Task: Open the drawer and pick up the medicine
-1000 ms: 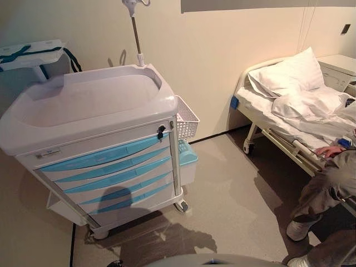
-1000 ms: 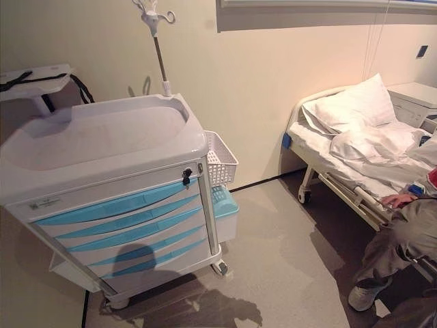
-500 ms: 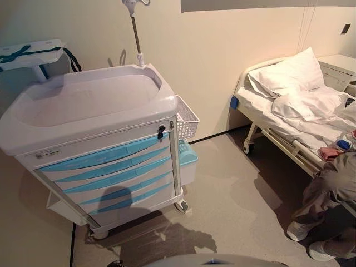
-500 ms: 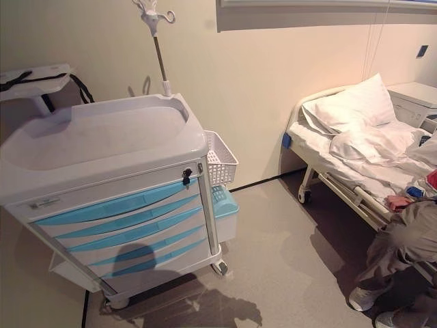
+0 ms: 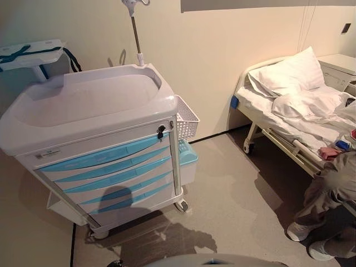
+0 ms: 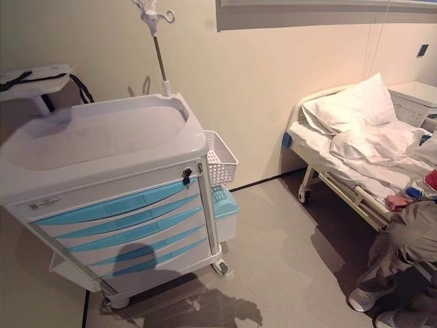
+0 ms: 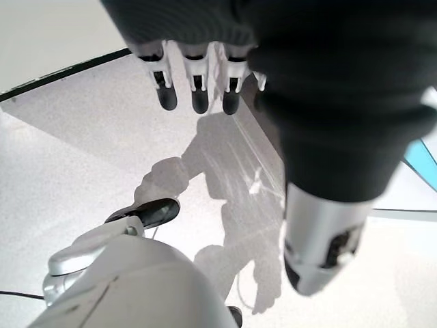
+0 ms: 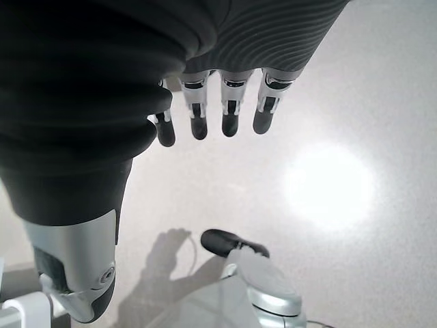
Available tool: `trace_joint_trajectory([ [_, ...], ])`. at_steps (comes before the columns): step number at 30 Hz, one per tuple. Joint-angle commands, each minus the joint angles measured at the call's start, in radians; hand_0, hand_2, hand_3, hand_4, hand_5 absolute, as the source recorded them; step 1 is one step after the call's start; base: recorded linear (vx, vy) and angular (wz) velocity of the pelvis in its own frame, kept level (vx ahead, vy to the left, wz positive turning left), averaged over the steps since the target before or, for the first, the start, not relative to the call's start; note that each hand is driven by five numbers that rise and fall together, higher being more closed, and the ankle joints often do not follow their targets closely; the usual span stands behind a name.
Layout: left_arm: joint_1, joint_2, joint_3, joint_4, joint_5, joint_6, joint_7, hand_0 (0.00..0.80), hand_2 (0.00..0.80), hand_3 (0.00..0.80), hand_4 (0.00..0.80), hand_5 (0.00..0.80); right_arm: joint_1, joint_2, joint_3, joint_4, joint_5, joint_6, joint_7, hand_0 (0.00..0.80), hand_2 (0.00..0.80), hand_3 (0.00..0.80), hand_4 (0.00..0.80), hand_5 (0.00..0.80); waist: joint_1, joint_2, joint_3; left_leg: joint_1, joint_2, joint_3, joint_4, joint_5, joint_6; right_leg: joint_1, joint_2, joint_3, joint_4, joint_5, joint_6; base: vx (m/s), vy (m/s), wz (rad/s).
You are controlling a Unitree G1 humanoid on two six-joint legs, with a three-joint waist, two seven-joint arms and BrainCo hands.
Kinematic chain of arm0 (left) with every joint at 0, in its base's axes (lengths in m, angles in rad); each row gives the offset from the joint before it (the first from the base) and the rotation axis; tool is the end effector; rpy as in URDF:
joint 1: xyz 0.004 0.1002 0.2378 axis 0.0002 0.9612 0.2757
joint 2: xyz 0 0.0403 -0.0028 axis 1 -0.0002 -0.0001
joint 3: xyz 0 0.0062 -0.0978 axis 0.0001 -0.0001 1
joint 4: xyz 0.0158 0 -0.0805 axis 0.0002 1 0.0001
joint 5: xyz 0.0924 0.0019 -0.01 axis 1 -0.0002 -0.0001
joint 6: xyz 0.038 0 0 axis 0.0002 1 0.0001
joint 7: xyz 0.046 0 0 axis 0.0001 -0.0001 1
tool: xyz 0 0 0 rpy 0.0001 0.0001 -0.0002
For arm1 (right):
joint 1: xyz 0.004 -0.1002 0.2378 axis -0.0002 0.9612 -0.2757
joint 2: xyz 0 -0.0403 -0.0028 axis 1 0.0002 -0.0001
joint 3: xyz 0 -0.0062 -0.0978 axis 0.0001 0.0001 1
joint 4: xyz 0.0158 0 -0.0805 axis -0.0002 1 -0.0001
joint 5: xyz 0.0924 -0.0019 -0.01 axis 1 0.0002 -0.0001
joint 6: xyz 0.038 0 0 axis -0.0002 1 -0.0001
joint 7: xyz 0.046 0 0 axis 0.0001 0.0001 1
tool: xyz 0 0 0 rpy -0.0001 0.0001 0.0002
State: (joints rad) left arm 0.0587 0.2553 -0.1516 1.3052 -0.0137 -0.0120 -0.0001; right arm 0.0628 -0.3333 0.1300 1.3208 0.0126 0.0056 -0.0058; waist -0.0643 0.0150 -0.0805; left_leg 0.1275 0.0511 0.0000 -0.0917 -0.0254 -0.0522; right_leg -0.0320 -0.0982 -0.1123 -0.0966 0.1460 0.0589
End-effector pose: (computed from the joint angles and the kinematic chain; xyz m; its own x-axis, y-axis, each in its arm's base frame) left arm 0.0352 0.2299 -0.1069 0.2140 0.2069 -0.9547 0.1363 0.9614 0.2389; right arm 0.0304 -0.2578 -0.0991 0.1792 -0.2969 -0.9380 -0.1196 0.9397 -0.3203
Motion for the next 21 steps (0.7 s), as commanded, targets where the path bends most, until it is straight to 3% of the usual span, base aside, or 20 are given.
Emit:
trace_joint_trajectory([
  [1, -0.08, 0.021, 0.015, 0.031, 0.005, -0.022, 0.005, 0.0, 0.0, 0.0, 0.0, 0.0, -0.094, 0.009, 0.024, 0.06, 0.026, -0.019, -0.001, 0.0, 0.0, 0.0, 0.0, 0.0, -0.018, -0.033, 0.023, -0.054, -0.046, -0.03, 0.022, -0.005, 0.021, 0.081, -0.011, 0.017, 0.025, -0.101, 0.078, 0.0, 0.0, 0.0],
  [14, -0.098, 0.024, 0.014, 0.008, -0.017, -0.026, 0.009, 0.0, 0.0, 0.0, 0.0, 0.0, -0.1, -0.003, 0.018, 0.066, 0.036, -0.017, 0.001, 0.0, 0.0, 0.0, 0.0, 0.0, -0.019, -0.037, -0.005, -0.018, -0.038, -0.029, 0.028, -0.018, 0.019, 0.116, -0.01, 0.014, 0.028, -0.112, 0.074, 0.013, -0.002, 0.0],
  [21, -0.158, 0.037, 0.024, -0.042, -0.094, -0.037, 0.04, 0.0, 0.0, 0.0, 0.0, 0.0, -0.111, -0.014, 0.029, 0.072, 0.033, -0.013, -0.017, 0.0, 0.0, 0.0, 0.0, 0.0, -0.024, -0.042, 0.055, -0.14, -0.044, -0.031, 0.004, 0.044, 0.013, -0.008, -0.004, 0.02, 0.014, -0.063, 0.077, -0.133, 0.006, -0.02],
])
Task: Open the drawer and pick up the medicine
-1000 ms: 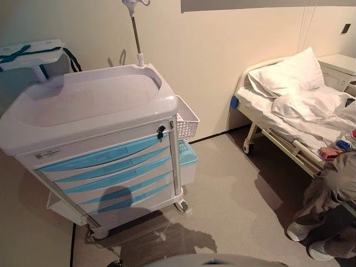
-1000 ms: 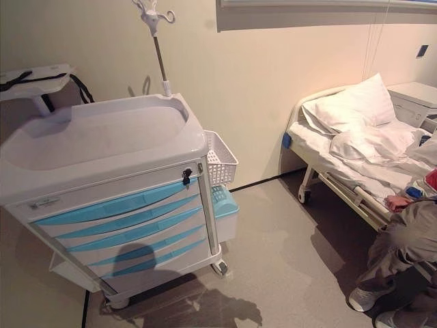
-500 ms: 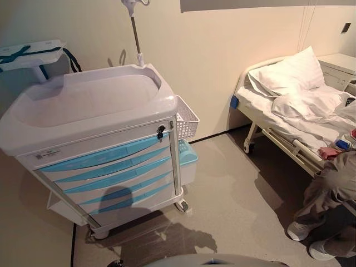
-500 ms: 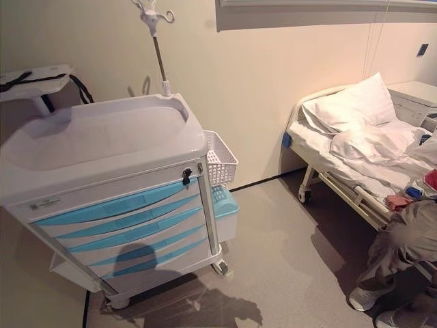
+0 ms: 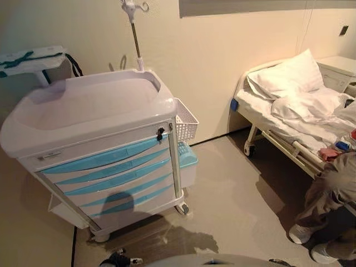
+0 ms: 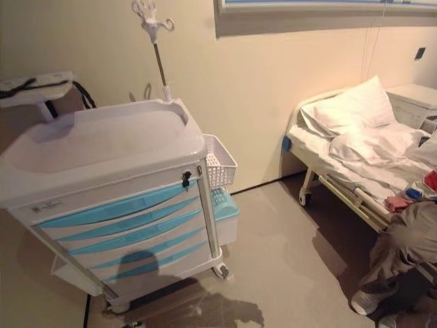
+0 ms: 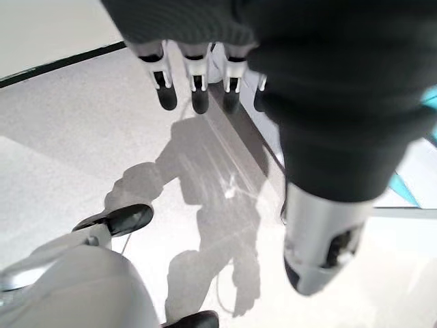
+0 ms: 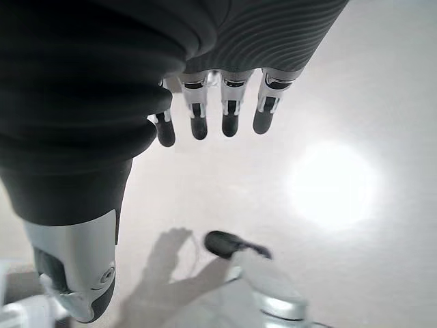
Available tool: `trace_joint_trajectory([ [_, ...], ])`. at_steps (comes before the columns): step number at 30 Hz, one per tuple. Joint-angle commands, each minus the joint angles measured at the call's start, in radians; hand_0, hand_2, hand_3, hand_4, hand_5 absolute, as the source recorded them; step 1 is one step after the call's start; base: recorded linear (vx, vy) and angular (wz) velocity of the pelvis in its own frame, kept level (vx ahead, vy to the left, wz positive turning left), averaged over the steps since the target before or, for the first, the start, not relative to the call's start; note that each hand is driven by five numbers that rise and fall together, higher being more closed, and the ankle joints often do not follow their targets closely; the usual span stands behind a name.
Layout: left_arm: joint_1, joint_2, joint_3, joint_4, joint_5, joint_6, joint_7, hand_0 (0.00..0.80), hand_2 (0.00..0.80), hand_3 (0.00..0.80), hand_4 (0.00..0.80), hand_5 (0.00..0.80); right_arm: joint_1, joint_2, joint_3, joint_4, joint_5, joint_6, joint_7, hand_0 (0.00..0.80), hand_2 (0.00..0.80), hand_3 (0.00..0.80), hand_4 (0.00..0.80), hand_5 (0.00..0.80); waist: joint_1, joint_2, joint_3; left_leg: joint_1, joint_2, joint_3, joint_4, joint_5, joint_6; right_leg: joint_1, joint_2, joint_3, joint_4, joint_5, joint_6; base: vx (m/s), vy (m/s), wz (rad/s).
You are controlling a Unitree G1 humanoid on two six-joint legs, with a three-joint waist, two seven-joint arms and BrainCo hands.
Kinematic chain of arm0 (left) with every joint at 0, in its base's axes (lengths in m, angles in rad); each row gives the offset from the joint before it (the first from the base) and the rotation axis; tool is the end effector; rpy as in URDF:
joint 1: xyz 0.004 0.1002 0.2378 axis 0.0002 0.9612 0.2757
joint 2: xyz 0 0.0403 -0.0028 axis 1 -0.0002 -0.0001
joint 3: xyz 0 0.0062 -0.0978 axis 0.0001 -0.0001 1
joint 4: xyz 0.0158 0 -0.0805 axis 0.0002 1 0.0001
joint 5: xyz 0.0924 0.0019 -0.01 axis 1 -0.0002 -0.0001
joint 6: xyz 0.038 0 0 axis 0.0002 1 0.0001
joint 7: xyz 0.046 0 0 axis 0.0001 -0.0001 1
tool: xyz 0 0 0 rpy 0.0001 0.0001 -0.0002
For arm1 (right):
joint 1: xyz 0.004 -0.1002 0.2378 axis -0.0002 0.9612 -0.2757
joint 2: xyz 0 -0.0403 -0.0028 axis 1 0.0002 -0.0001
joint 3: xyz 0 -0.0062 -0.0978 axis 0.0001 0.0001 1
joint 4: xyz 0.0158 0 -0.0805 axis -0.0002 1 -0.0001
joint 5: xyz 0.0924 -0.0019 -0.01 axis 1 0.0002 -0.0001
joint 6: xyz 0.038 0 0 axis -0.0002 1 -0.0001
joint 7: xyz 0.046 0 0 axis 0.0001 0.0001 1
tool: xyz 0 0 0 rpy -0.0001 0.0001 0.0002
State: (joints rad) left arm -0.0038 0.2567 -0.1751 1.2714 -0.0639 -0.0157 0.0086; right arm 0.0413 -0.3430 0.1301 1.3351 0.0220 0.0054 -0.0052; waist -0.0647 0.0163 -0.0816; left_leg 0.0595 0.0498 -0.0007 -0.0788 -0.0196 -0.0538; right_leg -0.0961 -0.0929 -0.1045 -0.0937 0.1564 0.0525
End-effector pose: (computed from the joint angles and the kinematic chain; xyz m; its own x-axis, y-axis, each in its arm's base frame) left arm 0.0638 0.2271 -0.1034 0.3098 0.1981 -0.9299 0.1115 0.9637 0.2425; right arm 0.0358 -0.2613 -0.0976 0.1865 -0.3067 -0.9334 -0.1101 0.9375 -0.3301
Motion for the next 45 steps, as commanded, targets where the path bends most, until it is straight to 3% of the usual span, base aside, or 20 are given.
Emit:
trace_joint_trajectory([
  [1, -0.108, 0.042, 0.05, -0.015, -0.059, -0.036, 0.038, 0.0, 0.0, 0.0, 0.0, 0.0, -0.097, -0.009, 0.03, 0.053, 0.025, -0.014, -0.022, 0.0, 0.0, 0.0, 0.0, 0.0, -0.026, -0.045, 0.069, -0.095, -0.043, -0.031, -0.008, 0.046, 0.012, 0.033, -0.008, 0.011, 0.008, -0.065, 0.084, -0.201, 0.013, 0.0],
  [6, -0.183, 0.066, 0.039, -0.071, -0.119, -0.058, 0.067, 0.0, 0.0, 0.0, 0.0, 0.0, -0.142, -0.03, 0.04, 0.039, 0.046, -0.021, -0.049, 0.0, 0.0, 0.0, 0.0, 0.0, -0.032, -0.053, 0.119, -0.216, -0.041, -0.025, -0.008, 0.086, 0.004, -0.093, -0.006, 0.014, 0.006, -0.023, 0.088, -0.173, 0.012, -0.03],
  [14, -0.28, 0.092, 0.018, -0.285, -0.232, -0.096, 0.106, 0.0, 0.0, 0.0, 0.0, 0.0, -0.175, -0.042, 0.062, 0.015, 0.06, -0.027, -0.067, 0.0, 0.0, 0.0, 0.0, 0.0, -0.034, -0.076, 0.217, -0.308, -0.042, -0.05, 0.009, 0.111, 0.01, -0.196, -0.016, -0.001, 0.057, -0.014, 0.079, -0.11, 0.006, 0.01],
  [15, -0.315, 0.095, 0.01, -0.339, -0.273, -0.107, 0.119, 0.0, 0.0, 0.0, 0.0, 0.0, -0.192, -0.043, 0.07, -0.003, 0.072, -0.03, -0.073, 0.0, 0.0, 0.0, 0.0, 0.0, -0.034, -0.081, 0.255, -0.354, -0.046, -0.057, 0.065, 0.1, 0.016, -0.245, -0.023, -0.003, 0.122, -0.033, 0.071, -0.159, 0.013, 0.08],
  [19, -0.365, 0.094, 0.004, -0.41, -0.322, -0.12, 0.136, 0.0, 0.0, 0.0, 0.0, 0.0, -0.216, -0.039, 0.079, -0.017, 0.087, -0.033, -0.079, 0.0, 0.0, 0.0, 0.0, 0.0, -0.037, -0.09, 0.291, -0.471, -0.071, -0.067, 0.194, 0.072, 0.024, -0.337, -0.035, -0.003, 0.207, -0.058, 0.059, -0.18, 0.0, 0.15],
  [25, -0.407, 0.088, 0.016, -0.493, -0.424, -0.139, 0.14, 0.0, 0.0, 0.0, 0.0, 0.0, -0.205, -0.036, 0.081, -0.038, 0.1, -0.04, -0.074, 0.0, 0.0, 0.0, 0.0, 0.0, -0.043, -0.099, 0.251, -0.646, -0.095, -0.095, 0.359, 0.016, 0.027, -0.485, -0.038, -0.01, 0.332, -0.098, 0.047, -0.083, -0.012, 0.15],
  [45, -0.482, 0.031, 0.172, -0.605, -0.797, -0.254, 0.146, 0.0, 0.0, 0.0, 0.0, 0.0, -0.198, -0.017, 0.109, -0.049, 0.111, -0.051, -0.065, 0.0, 0.0, 0.0, 0.0, 0.0, -0.04, -0.148, 0.22, -0.701, -0.084, -0.129, 0.37, 0.01, 0.022, -0.546, -0.026, -0.03, 0.373, -0.132, 0.036, -0.008, -0.019, 0.02],
])
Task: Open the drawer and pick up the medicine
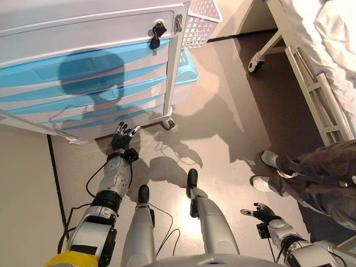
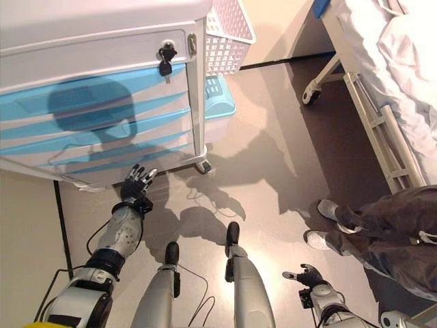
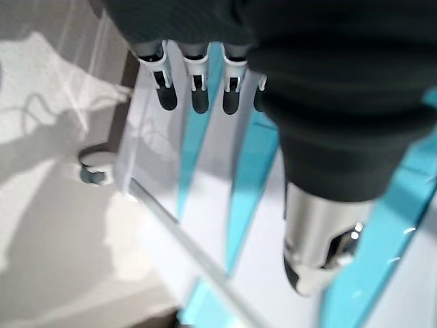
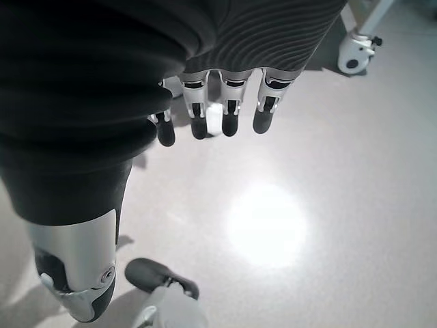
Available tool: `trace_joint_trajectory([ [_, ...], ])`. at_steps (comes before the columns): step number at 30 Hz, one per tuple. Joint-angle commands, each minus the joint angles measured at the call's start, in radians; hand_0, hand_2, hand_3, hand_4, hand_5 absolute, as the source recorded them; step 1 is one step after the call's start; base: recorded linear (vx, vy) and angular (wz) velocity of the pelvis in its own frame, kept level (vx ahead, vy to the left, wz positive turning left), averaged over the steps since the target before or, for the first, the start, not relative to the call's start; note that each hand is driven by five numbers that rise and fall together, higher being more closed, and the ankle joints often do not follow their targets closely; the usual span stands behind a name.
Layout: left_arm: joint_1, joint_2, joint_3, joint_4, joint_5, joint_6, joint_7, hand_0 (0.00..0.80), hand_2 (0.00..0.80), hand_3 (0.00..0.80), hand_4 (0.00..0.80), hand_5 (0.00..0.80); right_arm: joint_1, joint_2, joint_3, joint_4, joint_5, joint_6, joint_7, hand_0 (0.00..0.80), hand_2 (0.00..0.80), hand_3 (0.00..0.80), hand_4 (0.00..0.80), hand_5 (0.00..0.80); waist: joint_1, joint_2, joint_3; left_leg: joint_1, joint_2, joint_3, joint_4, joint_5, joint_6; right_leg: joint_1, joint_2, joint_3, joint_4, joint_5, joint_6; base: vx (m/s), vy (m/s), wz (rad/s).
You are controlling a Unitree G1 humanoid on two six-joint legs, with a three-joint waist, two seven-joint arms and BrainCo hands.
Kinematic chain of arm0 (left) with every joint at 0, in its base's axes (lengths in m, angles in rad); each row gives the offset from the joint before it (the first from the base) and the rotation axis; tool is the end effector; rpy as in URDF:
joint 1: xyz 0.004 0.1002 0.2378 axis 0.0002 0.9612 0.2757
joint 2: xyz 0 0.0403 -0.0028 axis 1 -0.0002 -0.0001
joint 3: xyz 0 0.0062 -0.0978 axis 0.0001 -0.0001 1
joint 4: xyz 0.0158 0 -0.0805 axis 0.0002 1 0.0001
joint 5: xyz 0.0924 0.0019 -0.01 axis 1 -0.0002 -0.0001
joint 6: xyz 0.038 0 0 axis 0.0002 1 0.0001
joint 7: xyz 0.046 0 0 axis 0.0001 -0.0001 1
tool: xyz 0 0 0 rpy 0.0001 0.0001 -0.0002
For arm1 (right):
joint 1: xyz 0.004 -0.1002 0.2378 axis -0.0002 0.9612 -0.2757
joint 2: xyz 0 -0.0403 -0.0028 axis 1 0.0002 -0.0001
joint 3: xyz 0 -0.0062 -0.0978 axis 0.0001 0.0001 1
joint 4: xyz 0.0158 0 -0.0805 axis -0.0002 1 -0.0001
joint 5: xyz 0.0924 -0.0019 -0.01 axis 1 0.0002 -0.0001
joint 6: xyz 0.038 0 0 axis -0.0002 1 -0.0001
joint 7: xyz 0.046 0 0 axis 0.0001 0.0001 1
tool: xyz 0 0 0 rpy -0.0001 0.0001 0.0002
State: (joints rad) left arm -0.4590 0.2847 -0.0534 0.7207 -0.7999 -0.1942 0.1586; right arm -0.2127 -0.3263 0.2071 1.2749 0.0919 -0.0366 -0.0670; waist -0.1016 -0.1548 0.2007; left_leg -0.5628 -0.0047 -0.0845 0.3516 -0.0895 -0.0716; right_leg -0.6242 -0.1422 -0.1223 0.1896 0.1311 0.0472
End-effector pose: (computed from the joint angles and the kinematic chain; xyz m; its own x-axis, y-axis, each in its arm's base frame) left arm 0.2721 0.2037 0.0447 0.9513 0.2641 -0.1588 -0.3074 0.8504 -0.4271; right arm 0.1378 -0.2431 -0.0775 0.5190 -0.2806 -0.8074 -0.0776 0.9252 -0.3715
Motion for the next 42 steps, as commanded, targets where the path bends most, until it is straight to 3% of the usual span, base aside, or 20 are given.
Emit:
trace_joint_trajectory([
  [1, -0.031, 0.002, 0.057, -0.055, -0.073, -0.081, -0.004, 0.0, 0.0, 0.0, 0.0, 0.0, 0.056, -0.033, 0.032, 0.012, 0.041, -0.01, -0.003, 0.0, 0.0, 0.0, 0.0, 0.0, -0.003, 0.021, -0.062, -0.079, -0.029, -0.046, -0.06, 0.079, 0.039, -0.018, 0.025, -0.013, 0.091, -0.107, 0.041, 0.019, -0.041, 0.03],
  [21, -0.11, 0.059, 0.182, -0.084, -0.302, -0.162, -0.056, 0.0, 0.0, 0.0, 0.0, 0.0, 0.055, -0.026, 0.042, 0.012, 0.048, -0.017, 0.018, 0.0, 0.0, 0.0, 0.0, 0.0, -0.001, -0.009, -0.059, -0.074, -0.023, -0.058, -0.073, 0.077, 0.031, -0.011, 0.034, -0.03, 0.089, -0.121, 0.041, 0.012, -0.013, 0.02],
  [42, -0.182, 0.15, 0.179, -0.101, -0.341, -0.178, -0.086, 0.0, 0.0, 0.0, 0.0, 0.0, 0.046, -0.031, 0.055, 0.003, 0.049, -0.022, 0.032, 0.0, 0.0, 0.0, 0.0, 0.0, -0.003, -0.04, -0.053, -0.092, -0.023, -0.066, -0.067, 0.075, 0.031, -0.015, 0.037, -0.036, 0.075, -0.105, 0.043, 0.001, -0.001, 0.01],
])
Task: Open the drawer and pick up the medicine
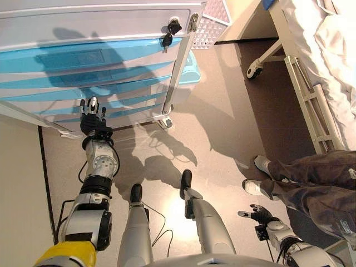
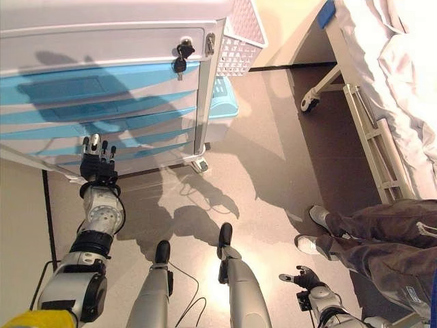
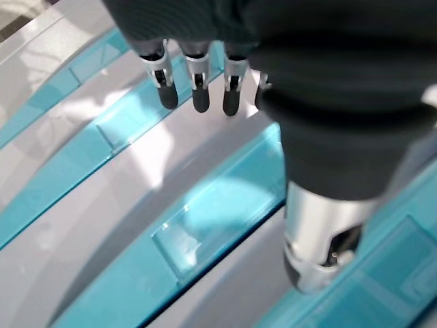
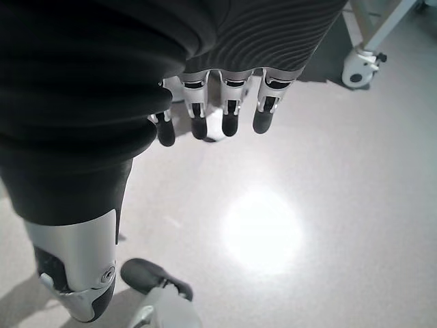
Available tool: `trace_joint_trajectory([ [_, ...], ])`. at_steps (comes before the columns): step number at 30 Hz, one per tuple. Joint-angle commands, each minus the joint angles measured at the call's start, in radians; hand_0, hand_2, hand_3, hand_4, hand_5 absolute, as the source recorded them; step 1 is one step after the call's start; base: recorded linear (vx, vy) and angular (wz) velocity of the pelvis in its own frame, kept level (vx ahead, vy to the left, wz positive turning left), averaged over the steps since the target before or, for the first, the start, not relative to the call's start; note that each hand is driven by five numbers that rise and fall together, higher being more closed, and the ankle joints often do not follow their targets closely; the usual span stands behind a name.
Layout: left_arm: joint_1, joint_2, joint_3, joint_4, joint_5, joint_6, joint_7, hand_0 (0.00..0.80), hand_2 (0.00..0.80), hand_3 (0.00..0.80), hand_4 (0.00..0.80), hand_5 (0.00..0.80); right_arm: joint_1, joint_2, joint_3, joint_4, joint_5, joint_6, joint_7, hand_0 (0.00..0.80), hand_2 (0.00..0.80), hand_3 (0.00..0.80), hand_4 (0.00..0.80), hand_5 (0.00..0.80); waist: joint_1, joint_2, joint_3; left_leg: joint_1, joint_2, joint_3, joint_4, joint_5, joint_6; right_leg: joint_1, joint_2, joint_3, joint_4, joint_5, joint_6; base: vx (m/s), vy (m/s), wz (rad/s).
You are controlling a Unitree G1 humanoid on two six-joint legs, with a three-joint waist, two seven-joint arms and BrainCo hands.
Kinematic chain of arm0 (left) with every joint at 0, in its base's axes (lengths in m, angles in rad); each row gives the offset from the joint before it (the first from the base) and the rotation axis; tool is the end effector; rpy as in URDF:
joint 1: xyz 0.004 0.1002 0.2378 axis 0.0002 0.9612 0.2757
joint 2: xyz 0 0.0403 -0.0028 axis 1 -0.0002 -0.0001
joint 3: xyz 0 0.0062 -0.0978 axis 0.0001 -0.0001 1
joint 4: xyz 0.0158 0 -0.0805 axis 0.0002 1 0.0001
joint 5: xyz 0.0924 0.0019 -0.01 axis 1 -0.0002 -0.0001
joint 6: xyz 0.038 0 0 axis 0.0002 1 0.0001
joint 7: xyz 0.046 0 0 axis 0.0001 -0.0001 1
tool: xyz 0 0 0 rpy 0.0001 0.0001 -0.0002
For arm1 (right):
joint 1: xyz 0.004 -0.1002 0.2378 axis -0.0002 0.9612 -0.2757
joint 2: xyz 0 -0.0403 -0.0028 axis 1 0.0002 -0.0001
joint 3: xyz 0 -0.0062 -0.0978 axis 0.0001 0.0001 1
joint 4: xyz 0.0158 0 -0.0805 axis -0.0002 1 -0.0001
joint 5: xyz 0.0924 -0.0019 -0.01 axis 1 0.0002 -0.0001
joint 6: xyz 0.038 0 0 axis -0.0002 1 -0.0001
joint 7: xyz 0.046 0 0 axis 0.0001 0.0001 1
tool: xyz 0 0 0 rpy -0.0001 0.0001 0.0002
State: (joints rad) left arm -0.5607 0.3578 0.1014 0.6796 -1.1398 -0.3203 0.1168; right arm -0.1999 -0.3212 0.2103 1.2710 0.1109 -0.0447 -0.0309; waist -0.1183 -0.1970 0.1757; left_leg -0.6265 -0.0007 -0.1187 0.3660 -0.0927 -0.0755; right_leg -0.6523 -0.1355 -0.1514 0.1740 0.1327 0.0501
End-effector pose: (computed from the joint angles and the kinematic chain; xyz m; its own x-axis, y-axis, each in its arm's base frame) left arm 0.2880 0.2421 0.0945 0.8893 0.4547 0.0486 -0.2626 0.5948 -0.7598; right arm 0.1343 -0.2414 -0.0793 0.5146 -0.2408 -0.8229 -0.0846 0.9408 -0.3282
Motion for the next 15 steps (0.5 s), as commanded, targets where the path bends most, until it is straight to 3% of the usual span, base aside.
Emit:
trace_joint_trajectory([
  [1, -0.089, 0.083, 0.019, -0.064, 0.0, -0.053, -0.044, 0.0, 0.0, 0.0, 0.0, 0.0, 0.031, -0.039, 0.054, 0.007, 0.029, -0.014, -0.002, 0.0, 0.0, 0.0, 0.0, 0.0, 0.013, 0.001, -0.027, -0.032, -0.028, -0.033, -0.08, 0.078, 0.035, 0.012, 0.03, -0.005, 0.089, -0.104, 0.041, 0.0, 0.0, 0.0],
  [15, -0.11, 0.095, 0.014, -0.059, -0.002, -0.049, -0.056, 0.0, 0.0, 0.0, 0.0, 0.0, 0.024, -0.048, 0.057, 0.003, 0.023, -0.015, 0.003, 0.0, 0.0, 0.0, 0.0, 0.0, 0.008, 0.008, -0.033, -0.043, -0.031, -0.031, -0.073, 0.076, 0.038, 0.008, 0.028, 0.0, 0.088, -0.098, 0.041, 0.0, 0.0, 0.0],
])
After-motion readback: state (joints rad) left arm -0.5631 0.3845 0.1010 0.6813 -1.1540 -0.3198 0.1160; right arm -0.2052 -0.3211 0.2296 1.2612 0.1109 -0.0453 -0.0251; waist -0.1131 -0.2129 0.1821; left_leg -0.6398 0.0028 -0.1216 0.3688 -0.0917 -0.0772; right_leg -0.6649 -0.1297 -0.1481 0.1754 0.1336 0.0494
